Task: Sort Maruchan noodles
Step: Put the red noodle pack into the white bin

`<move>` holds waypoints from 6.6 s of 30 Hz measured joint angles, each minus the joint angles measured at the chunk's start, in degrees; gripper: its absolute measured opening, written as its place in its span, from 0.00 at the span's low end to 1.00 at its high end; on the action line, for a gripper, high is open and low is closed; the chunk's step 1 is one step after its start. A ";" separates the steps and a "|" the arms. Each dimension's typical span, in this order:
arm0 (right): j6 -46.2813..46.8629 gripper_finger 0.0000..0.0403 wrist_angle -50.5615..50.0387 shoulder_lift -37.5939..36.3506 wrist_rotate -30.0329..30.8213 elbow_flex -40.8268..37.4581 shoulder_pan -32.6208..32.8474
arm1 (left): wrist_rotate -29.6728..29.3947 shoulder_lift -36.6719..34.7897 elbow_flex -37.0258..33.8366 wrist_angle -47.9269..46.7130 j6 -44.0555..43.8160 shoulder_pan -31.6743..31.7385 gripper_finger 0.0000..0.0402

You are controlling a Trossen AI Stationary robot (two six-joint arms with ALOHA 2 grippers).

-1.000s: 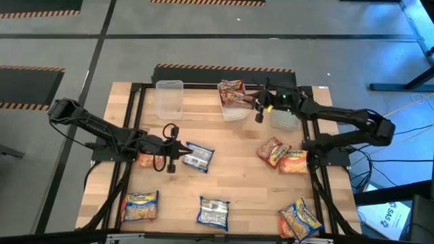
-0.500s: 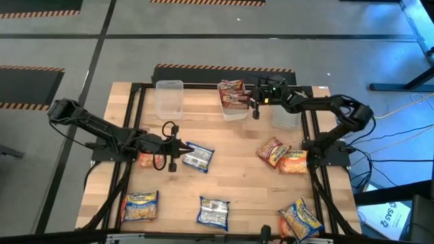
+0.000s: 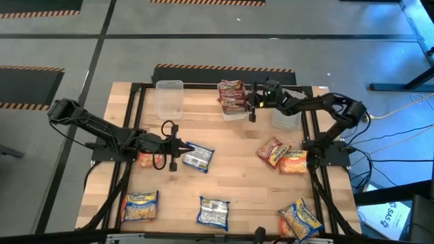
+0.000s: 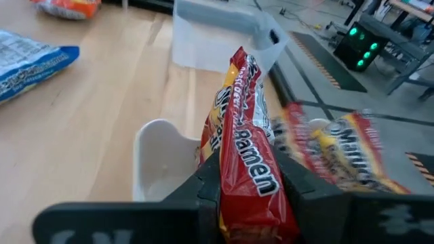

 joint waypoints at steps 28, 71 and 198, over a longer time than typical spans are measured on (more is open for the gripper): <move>8.50 0.15 2.67 7.39 4.86 2.69 1.06 | 0.02 -0.01 0.00 0.15 -0.04 -0.04 0.04; 39.44 0.55 -38.20 -24.04 15.91 2.67 36.27 | 2.08 0.01 0.00 0.22 -1.97 -0.15 0.04; 74.94 0.37 -44.36 -23.95 39.24 -12.24 50.61 | 9.06 45.41 26.54 11.46 1.86 9.35 0.04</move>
